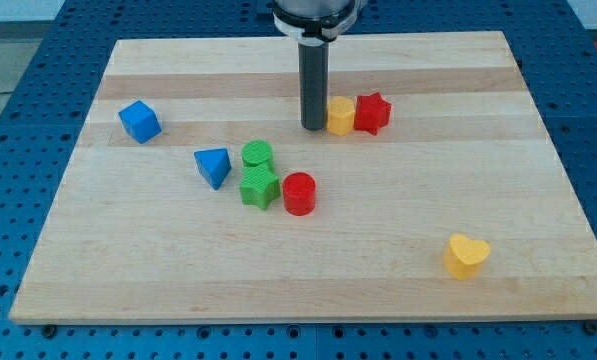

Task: Move the arm right to the blue cube

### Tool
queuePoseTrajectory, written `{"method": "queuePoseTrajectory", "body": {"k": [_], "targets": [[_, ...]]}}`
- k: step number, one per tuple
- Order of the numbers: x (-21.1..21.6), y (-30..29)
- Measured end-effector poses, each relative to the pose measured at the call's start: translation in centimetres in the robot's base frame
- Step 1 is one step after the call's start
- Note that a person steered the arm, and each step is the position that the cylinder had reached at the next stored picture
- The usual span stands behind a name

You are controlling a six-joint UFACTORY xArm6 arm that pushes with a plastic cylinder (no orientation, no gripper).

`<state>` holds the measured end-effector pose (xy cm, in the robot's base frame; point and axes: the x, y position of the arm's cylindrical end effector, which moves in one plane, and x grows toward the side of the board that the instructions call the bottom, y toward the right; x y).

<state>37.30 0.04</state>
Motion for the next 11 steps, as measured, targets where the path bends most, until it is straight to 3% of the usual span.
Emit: {"method": "queuePoseTrajectory", "body": {"k": [3,4,7,8,9,10,11], "targets": [[0.2,-3.4],[-1.6,-4.5],[-7.6,-19.1],[-7.1,-19.9],[-1.3,-17.2],[0.7,-17.6],[-3.3,-17.7]]}}
